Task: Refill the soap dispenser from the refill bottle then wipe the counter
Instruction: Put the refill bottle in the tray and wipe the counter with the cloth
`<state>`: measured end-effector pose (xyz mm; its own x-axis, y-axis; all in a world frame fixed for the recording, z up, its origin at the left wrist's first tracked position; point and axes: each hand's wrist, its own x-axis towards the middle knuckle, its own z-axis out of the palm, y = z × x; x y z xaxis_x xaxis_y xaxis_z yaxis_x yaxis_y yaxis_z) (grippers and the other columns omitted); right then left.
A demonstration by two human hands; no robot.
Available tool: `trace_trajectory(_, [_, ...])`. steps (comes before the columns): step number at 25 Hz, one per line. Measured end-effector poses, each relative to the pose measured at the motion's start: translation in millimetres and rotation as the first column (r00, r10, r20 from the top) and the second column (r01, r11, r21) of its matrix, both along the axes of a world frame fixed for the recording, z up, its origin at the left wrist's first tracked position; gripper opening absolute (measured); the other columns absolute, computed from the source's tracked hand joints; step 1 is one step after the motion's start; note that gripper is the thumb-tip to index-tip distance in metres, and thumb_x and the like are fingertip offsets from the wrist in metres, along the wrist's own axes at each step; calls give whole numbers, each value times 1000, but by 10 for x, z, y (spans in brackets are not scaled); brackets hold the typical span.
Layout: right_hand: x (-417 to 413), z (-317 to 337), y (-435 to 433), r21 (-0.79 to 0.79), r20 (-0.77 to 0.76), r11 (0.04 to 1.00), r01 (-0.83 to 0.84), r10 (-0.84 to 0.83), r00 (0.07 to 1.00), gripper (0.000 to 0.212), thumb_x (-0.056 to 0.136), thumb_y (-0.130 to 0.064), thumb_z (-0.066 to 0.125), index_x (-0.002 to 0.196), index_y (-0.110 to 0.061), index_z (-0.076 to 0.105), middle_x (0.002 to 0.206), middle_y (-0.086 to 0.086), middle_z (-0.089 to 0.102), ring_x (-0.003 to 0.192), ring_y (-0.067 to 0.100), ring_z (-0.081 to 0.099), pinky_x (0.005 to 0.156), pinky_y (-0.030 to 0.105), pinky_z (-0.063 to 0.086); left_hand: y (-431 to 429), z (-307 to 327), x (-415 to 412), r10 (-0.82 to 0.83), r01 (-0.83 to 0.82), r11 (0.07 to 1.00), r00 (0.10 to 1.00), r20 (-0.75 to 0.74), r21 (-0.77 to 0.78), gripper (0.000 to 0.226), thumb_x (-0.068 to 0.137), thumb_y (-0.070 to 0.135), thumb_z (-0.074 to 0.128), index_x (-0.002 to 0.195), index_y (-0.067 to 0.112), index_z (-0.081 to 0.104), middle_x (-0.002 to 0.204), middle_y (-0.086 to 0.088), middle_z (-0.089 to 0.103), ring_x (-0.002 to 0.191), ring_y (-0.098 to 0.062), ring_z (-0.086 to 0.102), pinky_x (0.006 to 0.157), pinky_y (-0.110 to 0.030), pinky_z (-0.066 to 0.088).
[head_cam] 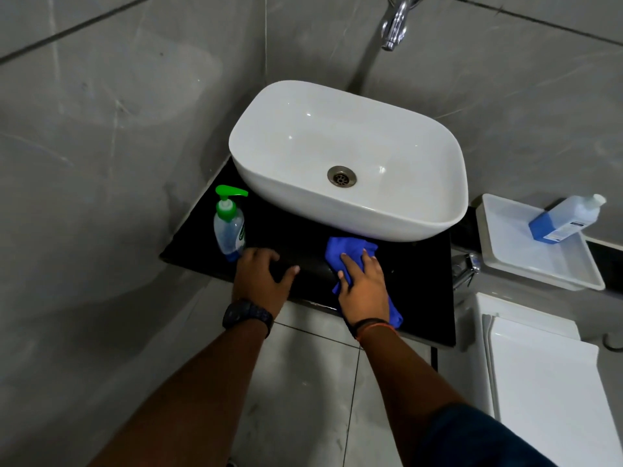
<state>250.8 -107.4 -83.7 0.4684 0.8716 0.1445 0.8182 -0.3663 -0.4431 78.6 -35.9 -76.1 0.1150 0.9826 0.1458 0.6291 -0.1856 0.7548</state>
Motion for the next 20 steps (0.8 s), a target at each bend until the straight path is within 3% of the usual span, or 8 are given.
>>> trace_trajectory(2, [6, 7, -1, -6, 1, 1000, 10, -10, 1000, 36, 90, -19, 57, 126, -16, 60, 142, 23, 42, 130, 41, 36, 112, 40, 28, -57, 58, -36, 293, -293, 956, 938, 187, -31, 43, 65, 38, 79, 81, 16, 47, 92, -9, 50, 85, -32, 54, 68, -36, 45])
trace_trajectory(5, [5, 25, 1, -29, -21, 1000, -6, 5, 1000, 37, 92, -22, 54, 128, -18, 58, 145, 21, 39, 133, 38, 32, 114, 38, 23, -11, 126, -77, 531, -552, 833, 775, 344, -43, 72, 52, 33, 88, 102, 4, 47, 107, -19, 52, 99, -35, 52, 85, -43, 47])
trace_trajectory(7, [26, 29, -7, -38, -41, 999, -21, 20, 999, 37, 93, -23, 53, 129, -19, 57, 147, 19, 37, 135, 37, 30, 114, 36, 21, 135, 154, -108, 492, -504, 859, 757, 431, -95, 83, 53, 29, 89, 120, 4, 46, 120, -17, 52, 110, -31, 52, 94, -40, 46])
trace_trajectory(10, [41, 22, -26, -42, -48, 999, -34, 32, 998, 37, 94, -24, 52, 130, -20, 56, 148, 17, 36, 136, 35, 28, 115, 35, 20, 345, 139, -150, 379, -380, 920, 811, 447, -92, 58, 69, 21, 79, 120, 12, 52, 117, -12, 60, 105, -27, 58, 92, -41, 48])
trace_trajectory(13, [39, 5, -32, -26, -38, 999, -28, 27, 999, 37, 94, -24, 53, 130, -20, 56, 147, 17, 37, 136, 34, 30, 115, 36, 22, 472, 107, -232, 255, -257, 965, 866, 431, -56, 47, 81, 11, 66, 125, 16, 51, 121, -8, 59, 109, -21, 55, 93, -26, 42])
trace_trajectory(17, [37, -8, -32, -14, -26, 1000, -16, 16, 1000, 36, 93, -23, 54, 128, -19, 57, 146, 18, 39, 135, 35, 31, 114, 37, 24, 542, 75, -337, 255, -250, 966, 859, 444, -70, 69, 84, 7, 60, 143, 22, 28, 138, -8, 46, 125, -18, 44, 103, -28, 35])
trace_trajectory(20, [21, -7, -29, -11, -23, 1000, -15, 14, 1000, 36, 92, -23, 55, 128, -19, 58, 145, 18, 40, 135, 35, 33, 114, 38, 25, 572, 191, -184, 283, -309, 951, 825, 490, -28, 87, 68, 18, 75, 140, 25, 26, 131, -4, 48, 115, -11, 49, 93, -19, 42])
